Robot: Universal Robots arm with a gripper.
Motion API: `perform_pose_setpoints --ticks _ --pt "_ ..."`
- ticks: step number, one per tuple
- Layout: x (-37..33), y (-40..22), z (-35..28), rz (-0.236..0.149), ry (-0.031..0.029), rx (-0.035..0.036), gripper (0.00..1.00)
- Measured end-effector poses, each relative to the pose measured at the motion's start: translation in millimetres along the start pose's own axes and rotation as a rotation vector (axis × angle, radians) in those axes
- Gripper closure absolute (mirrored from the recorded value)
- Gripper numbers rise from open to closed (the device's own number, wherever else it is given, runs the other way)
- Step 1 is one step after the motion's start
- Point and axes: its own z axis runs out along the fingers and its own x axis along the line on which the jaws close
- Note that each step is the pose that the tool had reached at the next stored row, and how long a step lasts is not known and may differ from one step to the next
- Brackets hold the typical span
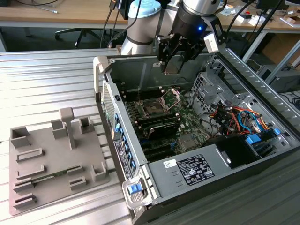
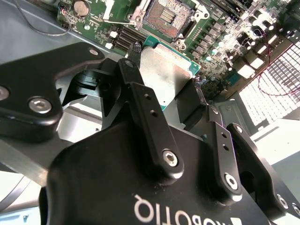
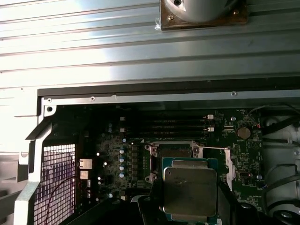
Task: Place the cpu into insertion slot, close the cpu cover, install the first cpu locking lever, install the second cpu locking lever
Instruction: 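Place the cpu into insertion slot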
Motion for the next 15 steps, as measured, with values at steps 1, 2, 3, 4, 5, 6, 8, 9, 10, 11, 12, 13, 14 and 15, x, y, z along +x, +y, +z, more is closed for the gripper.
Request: perform_pose_setpoints --ticks 1,2,3,4,5,6,8,9,10,11,12,13,14,15 --pt "0.0 0.0 0.2 0.0 0.0 0.0 0.45" --pt "1.5 -0.7 7.7 0.0 0.0 0.0 0.45" --pt "1.4 -1.3 13.9 0.0 0.0 0.0 0.45" --pt "1.4 -1.3 13.9 0.0 0.0 0.0 0.45" --pt "1.4 -1.3 14.0 0.0 0.0 0.0 0.45" --pt "1.4 -1.3 14.0 0.0 0.0 0.0 0.45" --pt "1.4 -1.3 14.1 0.0 0.0 0.0 0.45" --pt "1.4 -1.3 14.1 0.0 0.0001 0.0 0.45" --pt "1.4 -1.3 14.2 0.0 0.0 0.0 0.45" --pt "1.4 -1.3 14.4 0.0 0.0 0.0 0.45" --pt "1.4 -1.4 14.8 0.0 0.0 0.0 0.45" --pt "2.0 -1.4 14.9 0.0 0.0 0.0 0.45" --pt "2.7 -1.4 15.0 0.0 -0.0001 -0.0001 0.45" --pt "4.9 -1.4 15.0 0.0 -0.0001 -0.0001 0.45"
